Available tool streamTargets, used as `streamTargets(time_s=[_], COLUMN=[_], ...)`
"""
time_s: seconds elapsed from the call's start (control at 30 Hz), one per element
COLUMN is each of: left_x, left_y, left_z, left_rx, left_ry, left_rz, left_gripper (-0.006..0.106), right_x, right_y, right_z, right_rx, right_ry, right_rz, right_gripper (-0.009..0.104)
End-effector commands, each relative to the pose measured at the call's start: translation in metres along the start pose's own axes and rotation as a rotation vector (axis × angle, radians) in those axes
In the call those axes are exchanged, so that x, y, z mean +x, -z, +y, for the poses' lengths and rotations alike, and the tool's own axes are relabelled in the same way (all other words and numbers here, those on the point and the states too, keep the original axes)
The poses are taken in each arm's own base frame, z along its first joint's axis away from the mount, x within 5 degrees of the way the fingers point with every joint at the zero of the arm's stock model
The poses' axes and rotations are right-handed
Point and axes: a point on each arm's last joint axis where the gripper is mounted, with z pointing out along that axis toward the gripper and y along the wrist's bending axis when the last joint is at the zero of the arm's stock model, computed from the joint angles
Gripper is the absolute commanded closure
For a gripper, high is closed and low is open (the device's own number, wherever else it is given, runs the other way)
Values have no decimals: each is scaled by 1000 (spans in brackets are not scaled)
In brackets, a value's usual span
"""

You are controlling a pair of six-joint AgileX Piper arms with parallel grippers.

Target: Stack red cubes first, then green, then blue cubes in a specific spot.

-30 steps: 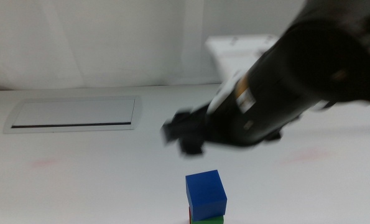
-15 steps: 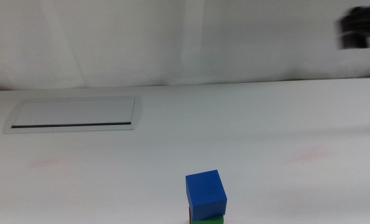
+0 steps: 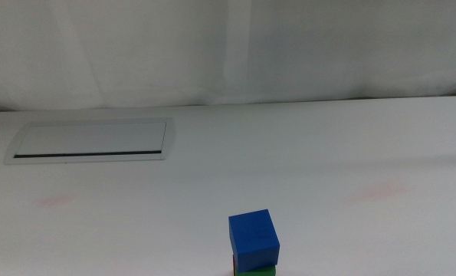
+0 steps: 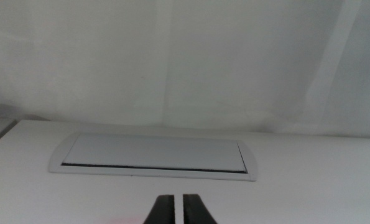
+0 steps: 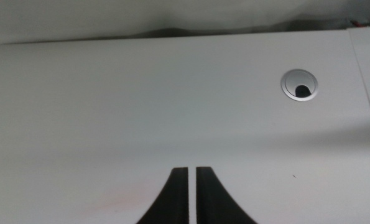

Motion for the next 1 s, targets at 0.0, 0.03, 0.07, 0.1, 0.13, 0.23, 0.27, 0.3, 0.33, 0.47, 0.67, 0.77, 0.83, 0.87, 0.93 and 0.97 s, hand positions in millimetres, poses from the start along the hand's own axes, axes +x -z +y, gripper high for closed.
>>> streamTargets(time_s=[0.0,0.03,0.07,0.1,0.13,0.23,0.27,0.3,0.33,0.47,0.67,0.77,0.83,0.87,0.93,0.97], left_x=[0,0,0,0,0,0,0,0,0,4,10,10,10,10,10,10], left_y=[0,0,0,0,0,0,0,0,0,-1,-2,-2,-2,-2,-2,-2], left_z=[0,0,0,0,0,0,0,0,0,0,1,1,1,1,1,1], left_rx=[0,0,0,0,0,0,0,0,0,-1,-3,-3,-3,-3,-3,-3], left_ry=[20,20,20,20,20,20,20,20,20,20,20,20,20,20,20,20], left_rz=[-9,-9,-9,-9,-9,-9,-9,-9,-9,-5,-8,-8,-8,-8,-8,-8], left_gripper=[104,104,104,104,104,104,104,104,104,104,104,104,104,104,104,104], right_x=[15,23,30,41,53,91,106,121,136,182,221,229,238,243,251,253], right_y=[20,28,36,45,53,73,78,82,85,91,53,26,9,1,-10,-13], right_z=[5,7,9,11,13,20,21,23,25,30,26,23,20,18,15,13], right_rx=[-12,-7,-2,2,6,20,29,30,27,26,91,93,104,126,167,173], right_ry=[16,17,21,28,30,66,88,94,100,121,157,102,54,55,76,57], right_rz=[-87,-129,-171,-209,-243,-309,-326,-342,-358,-438,-622,-653,-683,-701,-723,-735], right_gripper=[98,98,98,98,98,98,98,98,98,98,98,98,98,98,98,98])
